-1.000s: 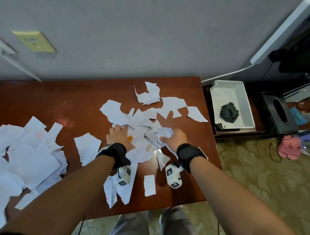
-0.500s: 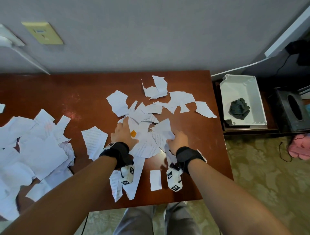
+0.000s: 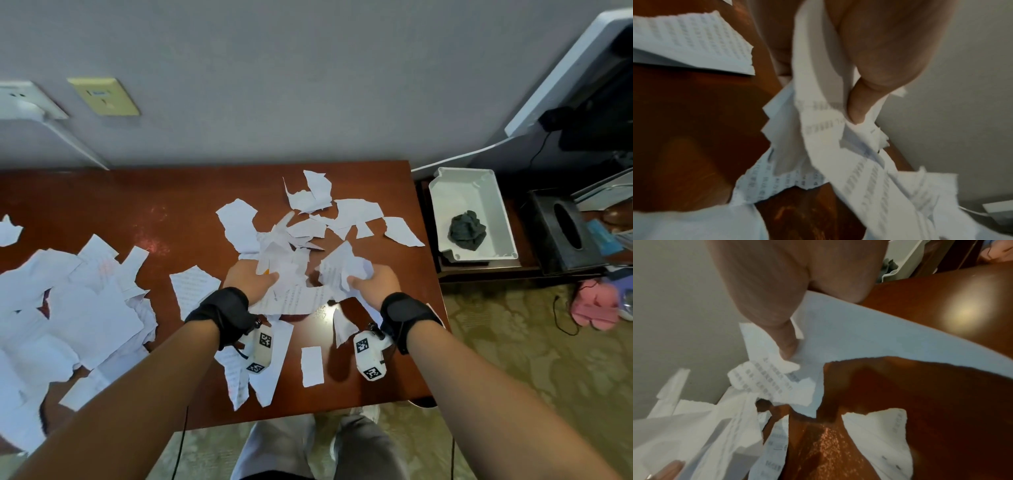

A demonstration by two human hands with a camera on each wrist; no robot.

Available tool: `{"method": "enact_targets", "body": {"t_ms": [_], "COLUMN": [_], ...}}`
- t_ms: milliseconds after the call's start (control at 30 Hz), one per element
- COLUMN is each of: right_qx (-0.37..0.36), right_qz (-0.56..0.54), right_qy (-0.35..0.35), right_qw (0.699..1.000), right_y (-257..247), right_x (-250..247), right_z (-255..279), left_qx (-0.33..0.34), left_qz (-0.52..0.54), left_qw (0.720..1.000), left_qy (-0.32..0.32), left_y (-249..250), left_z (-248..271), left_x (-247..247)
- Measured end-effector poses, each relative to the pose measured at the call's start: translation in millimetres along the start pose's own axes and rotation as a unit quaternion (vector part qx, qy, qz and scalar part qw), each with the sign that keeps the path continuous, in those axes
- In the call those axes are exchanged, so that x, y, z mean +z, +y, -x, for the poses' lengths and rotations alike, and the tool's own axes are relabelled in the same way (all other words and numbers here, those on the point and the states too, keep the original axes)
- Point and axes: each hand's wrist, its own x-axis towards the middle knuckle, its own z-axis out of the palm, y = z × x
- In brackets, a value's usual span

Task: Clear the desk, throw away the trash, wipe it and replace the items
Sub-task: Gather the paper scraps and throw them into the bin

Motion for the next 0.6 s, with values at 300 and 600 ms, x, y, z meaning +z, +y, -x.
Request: {"method": "enact_targets", "body": {"t_ms": [300,600], "right_qx": [0.049,-0.002], "right_qz": [0.174,0.180], "right_qy": [-0.057,-0.015], "right_qw": [0.982,0.984], "right_y": [37.1,56.0], "right_x": [37.2,74.6], "right_z": [17.8,23.6], "left_qx": [-0.105,-0.129], "left_qz": [-0.087,-0.164], "left_qw": [0.991,0.976], "left_qy": [0.015,0.058], "left_y": [-43.8,-81.3], "left_z": [19.6,33.0], "left_x": [17.1,33.6]}}
